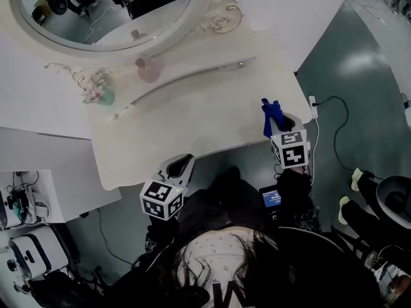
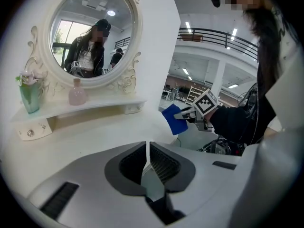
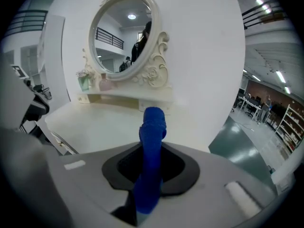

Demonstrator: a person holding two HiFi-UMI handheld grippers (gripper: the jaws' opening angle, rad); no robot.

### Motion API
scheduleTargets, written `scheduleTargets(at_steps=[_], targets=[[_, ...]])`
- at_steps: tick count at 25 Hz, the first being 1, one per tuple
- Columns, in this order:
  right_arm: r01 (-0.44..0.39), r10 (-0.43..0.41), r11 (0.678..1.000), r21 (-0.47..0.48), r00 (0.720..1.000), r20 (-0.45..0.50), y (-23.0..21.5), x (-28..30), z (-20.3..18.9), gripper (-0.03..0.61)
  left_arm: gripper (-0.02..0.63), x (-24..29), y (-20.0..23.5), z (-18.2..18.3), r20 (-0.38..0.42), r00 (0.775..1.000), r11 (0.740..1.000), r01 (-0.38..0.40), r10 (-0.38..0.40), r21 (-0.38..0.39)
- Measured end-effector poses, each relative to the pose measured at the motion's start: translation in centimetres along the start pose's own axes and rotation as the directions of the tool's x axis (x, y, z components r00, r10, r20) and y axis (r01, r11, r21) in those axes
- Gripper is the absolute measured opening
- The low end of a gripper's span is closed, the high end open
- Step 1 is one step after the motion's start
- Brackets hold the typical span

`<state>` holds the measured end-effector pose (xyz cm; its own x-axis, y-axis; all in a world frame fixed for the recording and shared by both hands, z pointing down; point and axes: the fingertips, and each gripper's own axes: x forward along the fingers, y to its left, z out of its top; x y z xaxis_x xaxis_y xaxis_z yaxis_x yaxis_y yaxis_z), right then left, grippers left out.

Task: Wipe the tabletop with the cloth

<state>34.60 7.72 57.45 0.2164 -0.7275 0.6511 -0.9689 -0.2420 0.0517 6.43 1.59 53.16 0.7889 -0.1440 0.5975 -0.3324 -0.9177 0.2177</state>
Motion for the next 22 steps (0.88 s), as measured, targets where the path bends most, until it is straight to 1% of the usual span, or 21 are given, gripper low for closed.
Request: scheduleTargets(at_steps=[5,10,14,18,22], targets=[[-0.113,0.112,0.994,-0.001,0.989,0.1,7.8,-2.3,3.4,0.075,0.002,-1.9,0.2,-0.1,0.022,1.0,1.0,0.014,-0.014,0.024],[-0.186,0.187,0.982,-0.025,0.974,0.125,14.6,-4.3,4.2,0.077,0.002,-5.3,1.0,-1.2,0.051,0.999,0.999,0.011,-0.012,0.032],[-0.216,0.218,0.976,-0.03,0.967,0.133,19.1,-5.9,3.9,0.075,0.002,-8.4,1.8,-2.8,0.074,0.997,0.999,0.007,-0.01,0.033],[-0.22,0.222,0.975,-0.028,0.966,0.137,23.0,-7.6,3.2,0.076,0.002,-11.8,2.4,-4.6,0.099,0.995,0.999,0.015,-0.019,0.037],[-0.229,0.229,0.973,-0.015,0.963,0.143,27.2,-9.8,2.1,0.075,0.002,-15.2,2.9,-7.2,0.108,0.994,0.999,0.026,-0.03,0.037]])
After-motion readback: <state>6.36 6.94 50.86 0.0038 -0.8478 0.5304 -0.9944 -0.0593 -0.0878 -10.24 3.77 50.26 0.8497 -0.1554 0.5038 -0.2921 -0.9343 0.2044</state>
